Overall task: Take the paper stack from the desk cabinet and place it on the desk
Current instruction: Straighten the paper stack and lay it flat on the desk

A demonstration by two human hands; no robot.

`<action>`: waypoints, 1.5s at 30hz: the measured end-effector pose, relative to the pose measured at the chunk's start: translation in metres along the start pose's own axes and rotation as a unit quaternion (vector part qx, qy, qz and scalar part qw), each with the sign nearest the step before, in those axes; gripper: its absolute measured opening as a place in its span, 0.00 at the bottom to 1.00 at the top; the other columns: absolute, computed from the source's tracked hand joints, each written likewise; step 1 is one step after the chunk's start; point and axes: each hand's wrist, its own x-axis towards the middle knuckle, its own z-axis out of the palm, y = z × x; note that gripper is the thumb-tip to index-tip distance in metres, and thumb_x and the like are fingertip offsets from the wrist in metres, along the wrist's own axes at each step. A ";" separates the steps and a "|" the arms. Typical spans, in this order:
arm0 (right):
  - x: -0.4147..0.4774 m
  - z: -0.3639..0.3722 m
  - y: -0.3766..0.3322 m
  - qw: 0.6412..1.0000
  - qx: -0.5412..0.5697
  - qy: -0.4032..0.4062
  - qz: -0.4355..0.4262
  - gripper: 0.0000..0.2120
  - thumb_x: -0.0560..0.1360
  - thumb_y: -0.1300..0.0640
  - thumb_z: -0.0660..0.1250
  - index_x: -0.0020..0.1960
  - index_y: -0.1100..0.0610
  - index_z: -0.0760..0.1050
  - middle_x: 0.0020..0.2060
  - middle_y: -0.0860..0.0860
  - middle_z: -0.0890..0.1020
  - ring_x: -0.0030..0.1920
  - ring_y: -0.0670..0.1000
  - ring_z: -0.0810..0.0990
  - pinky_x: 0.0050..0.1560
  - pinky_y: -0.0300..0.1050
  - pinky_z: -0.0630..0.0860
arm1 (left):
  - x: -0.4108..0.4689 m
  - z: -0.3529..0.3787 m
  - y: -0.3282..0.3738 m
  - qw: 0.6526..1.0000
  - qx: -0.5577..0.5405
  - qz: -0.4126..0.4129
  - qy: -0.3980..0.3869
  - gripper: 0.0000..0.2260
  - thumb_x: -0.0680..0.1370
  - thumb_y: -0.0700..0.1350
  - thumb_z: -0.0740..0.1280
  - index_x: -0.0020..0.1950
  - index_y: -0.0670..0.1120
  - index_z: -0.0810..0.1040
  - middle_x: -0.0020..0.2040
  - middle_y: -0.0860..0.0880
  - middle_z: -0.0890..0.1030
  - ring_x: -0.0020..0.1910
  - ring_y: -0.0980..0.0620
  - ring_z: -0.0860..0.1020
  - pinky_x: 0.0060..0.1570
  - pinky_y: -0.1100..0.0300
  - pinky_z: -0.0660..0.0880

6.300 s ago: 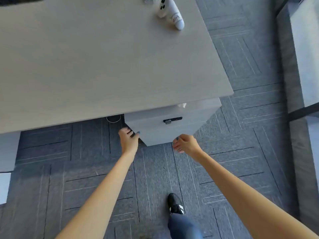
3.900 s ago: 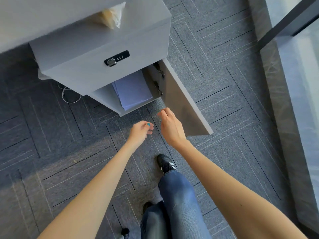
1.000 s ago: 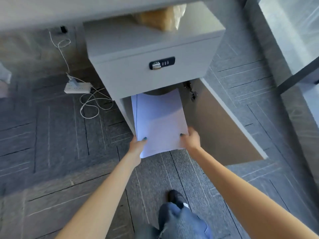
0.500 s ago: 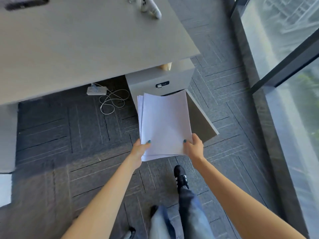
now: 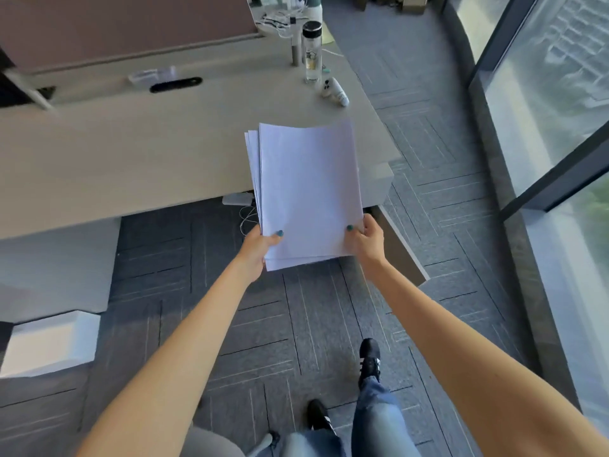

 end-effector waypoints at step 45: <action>0.419 0.267 -0.223 0.971 0.077 -0.221 0.047 0.17 0.61 0.61 0.73 0.49 0.60 0.80 0.42 0.54 0.82 0.40 0.53 0.81 0.40 0.43 0.78 | 0.371 -0.148 0.273 0.993 0.070 0.064 0.074 0.18 0.74 0.33 0.68 0.63 0.43 0.77 0.58 0.46 0.81 0.55 0.47 0.80 0.52 0.56 0.78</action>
